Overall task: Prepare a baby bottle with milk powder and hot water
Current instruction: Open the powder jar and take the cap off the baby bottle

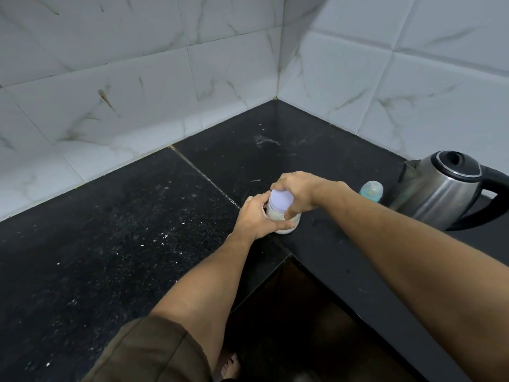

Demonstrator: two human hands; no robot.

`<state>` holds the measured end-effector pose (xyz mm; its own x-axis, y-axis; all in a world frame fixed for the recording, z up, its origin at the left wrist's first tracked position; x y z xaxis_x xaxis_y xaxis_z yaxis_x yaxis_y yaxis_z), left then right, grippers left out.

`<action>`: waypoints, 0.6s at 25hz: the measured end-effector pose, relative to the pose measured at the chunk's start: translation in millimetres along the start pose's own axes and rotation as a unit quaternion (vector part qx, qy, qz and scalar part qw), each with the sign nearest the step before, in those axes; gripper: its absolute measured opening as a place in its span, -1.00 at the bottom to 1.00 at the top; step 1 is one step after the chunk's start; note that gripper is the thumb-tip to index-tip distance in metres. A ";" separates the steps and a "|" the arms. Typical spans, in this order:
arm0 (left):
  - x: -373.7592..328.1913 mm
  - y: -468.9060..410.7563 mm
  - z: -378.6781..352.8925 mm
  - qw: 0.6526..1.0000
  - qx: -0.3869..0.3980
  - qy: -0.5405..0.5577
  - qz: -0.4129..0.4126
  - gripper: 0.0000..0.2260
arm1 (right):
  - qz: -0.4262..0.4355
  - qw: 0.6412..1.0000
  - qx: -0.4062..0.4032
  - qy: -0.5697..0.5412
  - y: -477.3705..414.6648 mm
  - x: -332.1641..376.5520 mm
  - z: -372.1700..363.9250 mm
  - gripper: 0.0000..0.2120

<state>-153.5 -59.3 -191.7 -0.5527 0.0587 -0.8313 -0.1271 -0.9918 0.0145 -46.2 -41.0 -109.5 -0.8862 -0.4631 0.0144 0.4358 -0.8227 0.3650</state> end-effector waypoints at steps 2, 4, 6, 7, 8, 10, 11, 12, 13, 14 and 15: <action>1.2 -0.3 -1.7 1.000 0.015 0.009 0.023 -0.23 | -0.037 0.998 0.013 -0.050 2.7 -8.8 -6.4 -0.17; 0.9 0.0 -6.3 0.999 0.028 0.021 0.034 -0.23 | -0.087 0.993 -0.002 -0.077 7.9 -15.8 -11.5 -0.21; -0.3 -1.4 -10.6 0.999 0.029 0.030 0.034 -0.17 | -0.117 0.991 -0.034 -0.052 9.6 -18.2 -10.7 -0.34; -0.5 -1.7 -13.0 0.998 0.030 0.032 0.036 -0.13 | -0.120 0.991 -0.047 -0.036 8.3 -17.6 -8.9 -0.40; -1.1 -1.9 -14.8 0.999 0.029 0.028 0.036 -0.11 | -0.116 0.991 -0.056 -0.026 7.5 -15.6 -6.4 -0.44; -4.1 -1.6 -14.6 0.999 0.023 0.009 0.032 -0.17 | -0.095 0.993 -0.068 -0.023 5.5 -13.0 -3.4 -0.48; -4.0 -1.7 -14.9 0.999 0.018 0.003 0.032 -0.21 | -0.082 0.994 -0.068 -0.025 5.4 -12.3 -3.7 -0.48; -2.9 -2.3 -15.2 0.999 0.014 0.001 0.032 -0.24 | -0.068 0.995 -0.064 -0.020 5.2 -11.9 -4.6 -0.48; -2.0 -2.8 -14.5 0.999 0.011 0.000 0.034 -0.27 | -0.052 0.997 -0.055 -0.005 4.3 -11.2 -4.8 -0.48; -1.8 -3.5 -13.9 0.999 0.010 -0.003 0.037 -0.28 | -0.033 0.999 -0.040 0.016 4.0 -9.6 -3.5 -0.48; -1.7 -4.6 -13.6 0.999 0.013 -0.007 0.039 -0.30 | -0.009 0.999 -0.021 0.036 2.8 -7.3 -2.1 -0.47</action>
<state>-140.8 -56.4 -197.9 -0.5735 -0.0160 -0.8191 -0.1049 -0.9901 0.0928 -38.2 -40.6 -110.5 -0.8808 -0.4696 -0.0601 0.4275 -0.8436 0.3250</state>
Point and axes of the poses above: each hand's wrist, its own y-axis away from the middle knuckle, its own z-axis out of the back of the hand, x = y × z, the point moved 9 cm from there along -y, towards the middle knuckle, and after that the axes turned 3 degrees about y, right-handed, at the moved point
